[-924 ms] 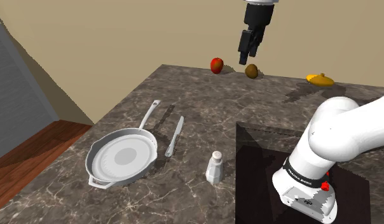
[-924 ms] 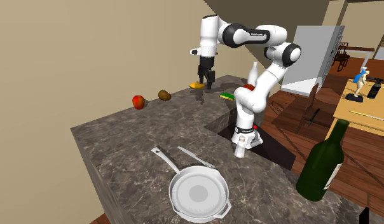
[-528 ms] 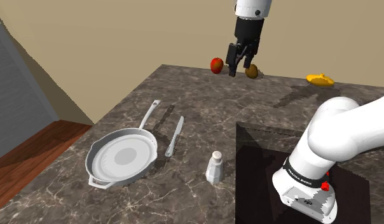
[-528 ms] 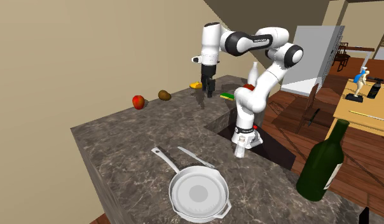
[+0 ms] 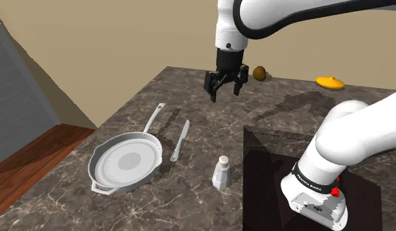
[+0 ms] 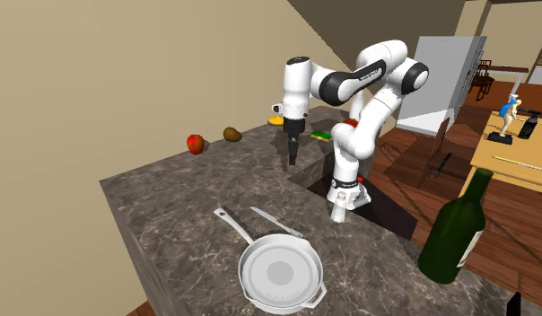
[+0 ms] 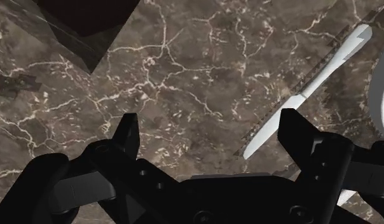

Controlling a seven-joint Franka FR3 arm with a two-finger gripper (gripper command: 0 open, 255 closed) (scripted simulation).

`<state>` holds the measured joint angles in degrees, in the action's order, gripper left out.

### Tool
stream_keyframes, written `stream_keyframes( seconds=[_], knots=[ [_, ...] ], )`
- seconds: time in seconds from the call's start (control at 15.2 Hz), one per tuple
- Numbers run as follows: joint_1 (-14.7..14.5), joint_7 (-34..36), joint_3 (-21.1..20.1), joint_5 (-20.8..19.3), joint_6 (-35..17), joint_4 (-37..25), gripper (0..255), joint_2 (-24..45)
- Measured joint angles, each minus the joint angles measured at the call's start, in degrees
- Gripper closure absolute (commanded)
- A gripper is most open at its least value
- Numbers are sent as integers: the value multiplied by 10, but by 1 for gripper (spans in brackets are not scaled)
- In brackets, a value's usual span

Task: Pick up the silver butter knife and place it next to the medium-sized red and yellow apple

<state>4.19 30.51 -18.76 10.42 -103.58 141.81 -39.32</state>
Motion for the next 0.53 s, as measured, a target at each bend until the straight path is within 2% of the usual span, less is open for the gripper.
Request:
stream_keyframes(
  seconds=[0.26, 0.53],
  knots=[
    [21, 118, -62, 25, -65, 2, 0, 61],
    [52, 244, -126, 27, -126, -25, 0, 146]
  ],
)
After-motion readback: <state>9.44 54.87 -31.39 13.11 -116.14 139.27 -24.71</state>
